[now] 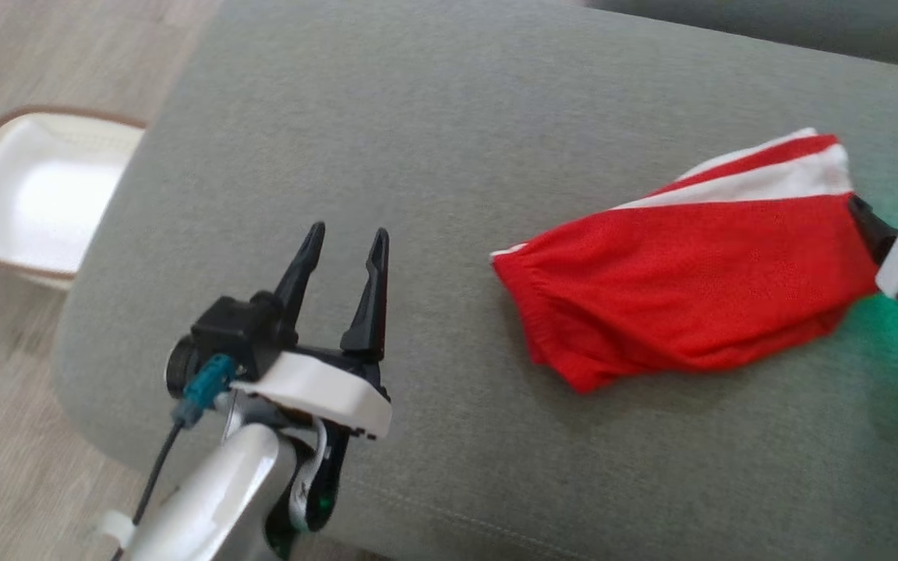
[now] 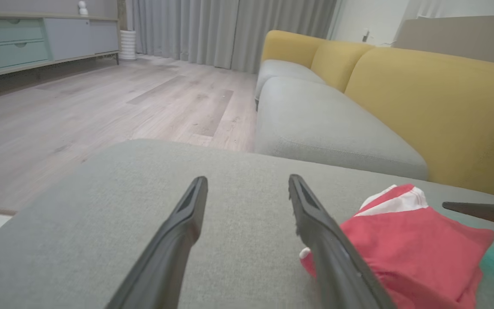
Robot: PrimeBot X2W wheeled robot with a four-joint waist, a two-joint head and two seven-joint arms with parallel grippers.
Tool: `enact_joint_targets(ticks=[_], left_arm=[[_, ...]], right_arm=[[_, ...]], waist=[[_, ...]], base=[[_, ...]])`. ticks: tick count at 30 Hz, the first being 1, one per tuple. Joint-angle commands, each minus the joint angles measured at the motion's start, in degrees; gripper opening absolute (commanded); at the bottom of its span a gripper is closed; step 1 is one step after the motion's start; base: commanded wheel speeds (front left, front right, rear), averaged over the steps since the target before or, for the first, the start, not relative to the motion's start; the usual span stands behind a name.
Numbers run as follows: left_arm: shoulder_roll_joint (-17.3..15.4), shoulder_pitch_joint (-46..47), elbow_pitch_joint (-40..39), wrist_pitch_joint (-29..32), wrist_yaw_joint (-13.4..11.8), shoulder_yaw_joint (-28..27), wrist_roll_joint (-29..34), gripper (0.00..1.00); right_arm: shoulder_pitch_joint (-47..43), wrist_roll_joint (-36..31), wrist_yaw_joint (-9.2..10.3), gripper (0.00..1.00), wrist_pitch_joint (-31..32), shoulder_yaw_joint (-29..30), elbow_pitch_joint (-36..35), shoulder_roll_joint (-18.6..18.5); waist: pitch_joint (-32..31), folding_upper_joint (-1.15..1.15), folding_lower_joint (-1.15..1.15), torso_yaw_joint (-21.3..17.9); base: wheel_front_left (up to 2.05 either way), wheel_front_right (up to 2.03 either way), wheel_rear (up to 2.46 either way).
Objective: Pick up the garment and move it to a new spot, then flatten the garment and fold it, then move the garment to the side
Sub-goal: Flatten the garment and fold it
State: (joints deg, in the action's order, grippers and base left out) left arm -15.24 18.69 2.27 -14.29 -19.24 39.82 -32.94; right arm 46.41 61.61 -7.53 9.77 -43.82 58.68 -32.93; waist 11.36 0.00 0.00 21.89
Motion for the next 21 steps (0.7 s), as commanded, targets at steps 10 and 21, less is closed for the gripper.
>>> enact_joint_targets(ticks=[10,21], left_arm=[[3.63,-2.81,-0.99,-0.7,2.25,-6.09,3.18,1.0],[5.47,-5.07,-0.04,-0.7,4.9,-9.92,5.49,1.0]], right_arm=[[4.62,1.43,0.04,1.0,18.58,-3.11,10.4,1.09],[4.64,2.56,0.04,0.0,17.54,-2.58,11.23,3.69]], waist=[[0.96,0.0,0.0,5.29],[0.21,0.0,0.0,4.74]], base=[[0.0,0.0,0.0],[0.0,0.0,0.0]])
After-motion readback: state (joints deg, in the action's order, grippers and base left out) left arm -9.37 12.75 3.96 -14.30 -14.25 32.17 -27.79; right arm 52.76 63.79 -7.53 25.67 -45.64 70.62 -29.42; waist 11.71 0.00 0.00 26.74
